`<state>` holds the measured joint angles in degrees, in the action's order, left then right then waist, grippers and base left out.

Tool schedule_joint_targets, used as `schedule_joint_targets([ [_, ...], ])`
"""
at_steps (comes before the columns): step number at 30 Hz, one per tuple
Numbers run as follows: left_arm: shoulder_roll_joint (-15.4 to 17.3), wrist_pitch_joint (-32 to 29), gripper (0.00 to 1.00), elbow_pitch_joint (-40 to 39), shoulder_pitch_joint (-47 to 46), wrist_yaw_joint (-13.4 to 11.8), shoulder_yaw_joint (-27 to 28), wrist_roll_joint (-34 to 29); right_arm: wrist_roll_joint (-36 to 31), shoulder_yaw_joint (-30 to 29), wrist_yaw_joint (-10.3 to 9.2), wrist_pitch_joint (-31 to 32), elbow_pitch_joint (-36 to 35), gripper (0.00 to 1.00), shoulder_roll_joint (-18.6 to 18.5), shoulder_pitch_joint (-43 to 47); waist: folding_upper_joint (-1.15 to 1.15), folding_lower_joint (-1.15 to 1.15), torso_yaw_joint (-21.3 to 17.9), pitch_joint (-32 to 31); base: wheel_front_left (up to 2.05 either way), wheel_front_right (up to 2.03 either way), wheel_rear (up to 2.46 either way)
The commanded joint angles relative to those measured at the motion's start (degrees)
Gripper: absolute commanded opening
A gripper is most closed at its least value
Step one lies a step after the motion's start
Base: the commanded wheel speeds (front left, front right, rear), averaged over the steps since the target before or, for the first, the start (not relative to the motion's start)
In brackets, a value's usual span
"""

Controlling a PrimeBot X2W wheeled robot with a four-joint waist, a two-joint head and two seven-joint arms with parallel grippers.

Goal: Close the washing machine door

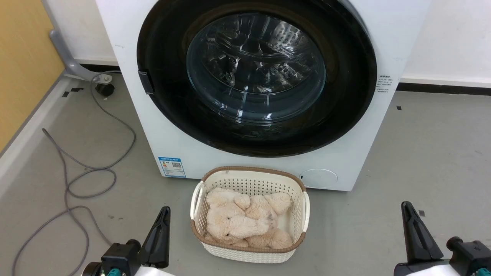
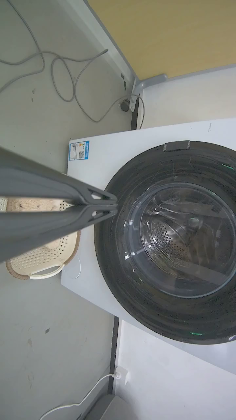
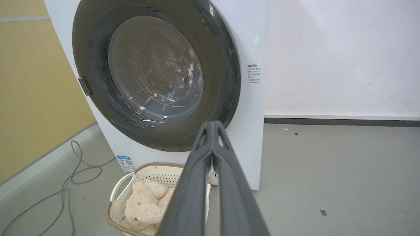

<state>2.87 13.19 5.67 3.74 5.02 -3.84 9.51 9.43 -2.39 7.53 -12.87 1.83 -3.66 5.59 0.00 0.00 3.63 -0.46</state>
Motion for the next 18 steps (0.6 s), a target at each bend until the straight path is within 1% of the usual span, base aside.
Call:
schedule_joint_targets([
  [1,0.0,-0.3,0.00,-0.4,-0.4,-0.4,0.2,-0.7,-0.3,0.1,0.00,0.3,-0.2,0.00,0.1,-0.6,0.00,0.00,-0.1,0.0,0.00,0.00,0.00],
  [18,0.0,-2.3,0.00,-1.2,-0.9,-1.1,0.8,-2.1,-1.7,0.5,-0.01,2.2,-0.5,0.00,0.2,-1.4,0.00,0.00,-0.6,0.1,0.00,0.00,0.00],
])
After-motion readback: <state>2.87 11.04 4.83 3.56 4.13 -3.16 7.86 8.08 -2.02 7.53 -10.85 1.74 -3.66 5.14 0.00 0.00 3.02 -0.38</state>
